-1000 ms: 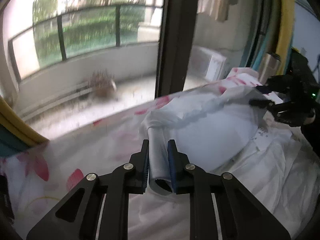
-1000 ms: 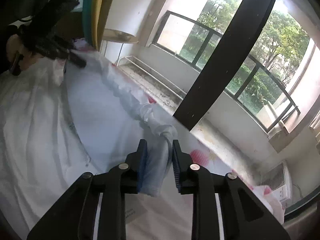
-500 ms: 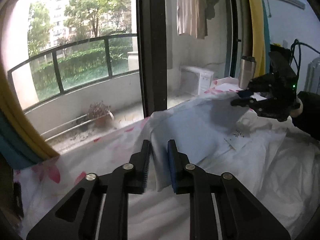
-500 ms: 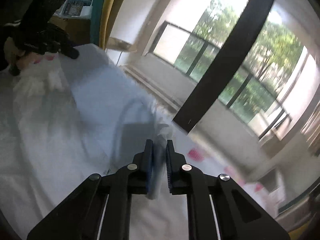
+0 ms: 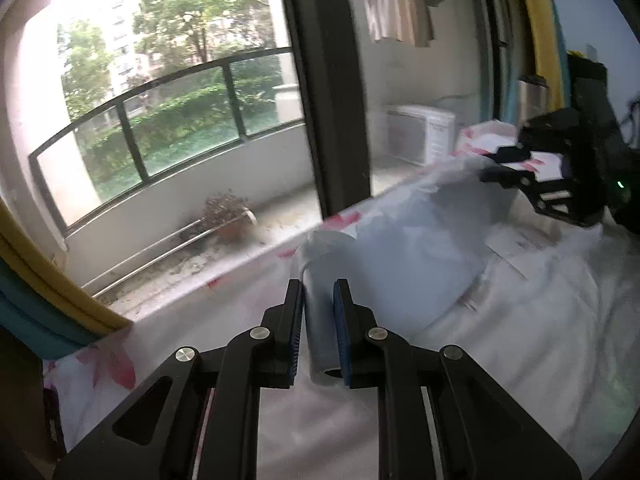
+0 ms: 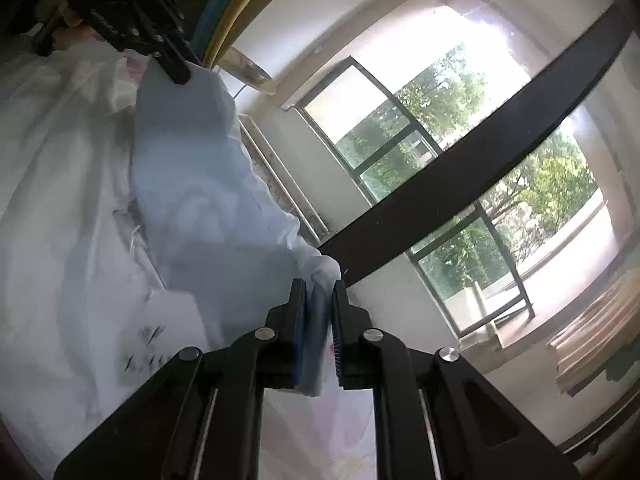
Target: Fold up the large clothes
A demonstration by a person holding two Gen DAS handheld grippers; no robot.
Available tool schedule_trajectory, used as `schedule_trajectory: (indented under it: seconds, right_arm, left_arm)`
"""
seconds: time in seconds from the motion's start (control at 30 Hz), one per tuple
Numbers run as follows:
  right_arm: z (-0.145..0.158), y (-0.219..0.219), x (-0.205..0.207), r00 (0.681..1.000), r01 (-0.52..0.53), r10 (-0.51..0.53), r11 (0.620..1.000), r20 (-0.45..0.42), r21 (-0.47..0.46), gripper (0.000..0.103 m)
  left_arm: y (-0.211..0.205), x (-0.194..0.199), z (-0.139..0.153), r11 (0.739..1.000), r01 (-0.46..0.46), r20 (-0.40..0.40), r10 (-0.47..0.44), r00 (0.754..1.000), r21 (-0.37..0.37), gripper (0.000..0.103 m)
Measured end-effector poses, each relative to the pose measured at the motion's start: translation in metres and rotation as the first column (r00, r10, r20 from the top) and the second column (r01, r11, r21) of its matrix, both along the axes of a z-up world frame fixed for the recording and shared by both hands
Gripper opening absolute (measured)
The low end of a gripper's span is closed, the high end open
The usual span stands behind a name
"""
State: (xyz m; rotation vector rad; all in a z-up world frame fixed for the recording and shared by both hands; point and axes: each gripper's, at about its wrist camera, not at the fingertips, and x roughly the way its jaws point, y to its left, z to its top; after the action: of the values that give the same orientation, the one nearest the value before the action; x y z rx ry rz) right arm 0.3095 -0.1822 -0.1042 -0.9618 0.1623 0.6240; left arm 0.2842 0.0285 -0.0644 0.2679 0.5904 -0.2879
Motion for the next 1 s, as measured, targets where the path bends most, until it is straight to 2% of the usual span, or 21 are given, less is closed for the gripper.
schedule_trajectory:
  seconds: [0.23, 0.43, 0.63, 0.77, 0.83, 0.9, 1.0]
  right_arm:
    - [0.019, -0.027, -0.025, 0.993, 0.007, 0.006, 0.993, -0.114, 0.114, 0.012]
    - [0.026, -0.043, -0.047, 0.958, 0.032, 0.02, 0.984, -0.286, 0.177, 0.012]
    - [0.012, -0.051, -0.075, 0.934, 0.058, -0.013, 0.992, -0.358, 0.114, 0.012]
    - [0.014, -0.06, -0.085, 0.928, 0.076, -0.041, 0.994, -0.37, 0.079, 0.018]
    - [0.014, -0.067, -0.094, 0.92, 0.088, -0.054, 0.994, -0.388, 0.07, 0.02]
    - [0.015, -0.071, -0.1, 0.907, 0.093, -0.056, 0.993, -0.417, 0.067, 0.02]
    - [0.026, -0.079, -0.115, 0.89, 0.07, -0.004, 0.99, -0.456, 0.126, 0.02]
  left_arm:
    - [0.009, -0.036, 0.007, 0.999, 0.012, 0.008, -0.012, 1.0, -0.042, 0.017]
    - [0.012, -0.062, 0.008, 0.996, 0.017, -0.017, -0.019, 1.0, -0.091, 0.017]
    - [0.017, -0.09, 0.003, 0.992, 0.02, -0.083, -0.03, 0.996, -0.123, 0.017]
    - [0.022, -0.114, -0.004, 0.99, 0.011, -0.137, -0.031, 0.99, -0.143, 0.018]
    - [0.025, -0.126, -0.002, 0.989, -0.001, -0.141, -0.021, 0.99, -0.149, 0.023]
    - [0.031, -0.135, 0.004, 0.984, -0.018, -0.138, -0.007, 0.99, -0.179, 0.037]
    - [0.036, -0.145, 0.019, 0.973, -0.026, -0.114, 0.0, 0.993, -0.229, 0.038]
